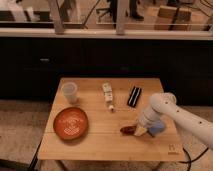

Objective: Drag the pepper across the table

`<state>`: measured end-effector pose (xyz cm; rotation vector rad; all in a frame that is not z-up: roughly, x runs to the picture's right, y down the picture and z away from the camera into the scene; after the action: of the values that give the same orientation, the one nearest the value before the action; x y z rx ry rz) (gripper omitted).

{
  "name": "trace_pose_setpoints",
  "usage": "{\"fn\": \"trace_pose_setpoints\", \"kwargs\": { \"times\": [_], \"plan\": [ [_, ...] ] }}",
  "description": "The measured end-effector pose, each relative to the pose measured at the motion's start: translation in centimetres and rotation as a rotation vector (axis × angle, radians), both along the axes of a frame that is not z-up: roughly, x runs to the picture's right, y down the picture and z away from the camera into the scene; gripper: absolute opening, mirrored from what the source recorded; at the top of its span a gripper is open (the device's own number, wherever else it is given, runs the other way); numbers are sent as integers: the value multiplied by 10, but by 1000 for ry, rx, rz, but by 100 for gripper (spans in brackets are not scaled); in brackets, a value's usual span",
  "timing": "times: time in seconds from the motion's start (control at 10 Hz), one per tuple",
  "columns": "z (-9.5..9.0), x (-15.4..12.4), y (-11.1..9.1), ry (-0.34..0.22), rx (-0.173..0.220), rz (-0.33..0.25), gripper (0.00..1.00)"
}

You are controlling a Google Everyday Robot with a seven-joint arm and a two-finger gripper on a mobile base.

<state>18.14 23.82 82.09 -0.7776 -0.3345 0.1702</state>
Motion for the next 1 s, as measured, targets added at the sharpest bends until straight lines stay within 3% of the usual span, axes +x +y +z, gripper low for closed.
{"fn": "trace_pose_setpoints", "kwargs": {
  "times": [1.0],
  "plan": [
    [41,11,-47,13,35,-13,0]
  ]
}}
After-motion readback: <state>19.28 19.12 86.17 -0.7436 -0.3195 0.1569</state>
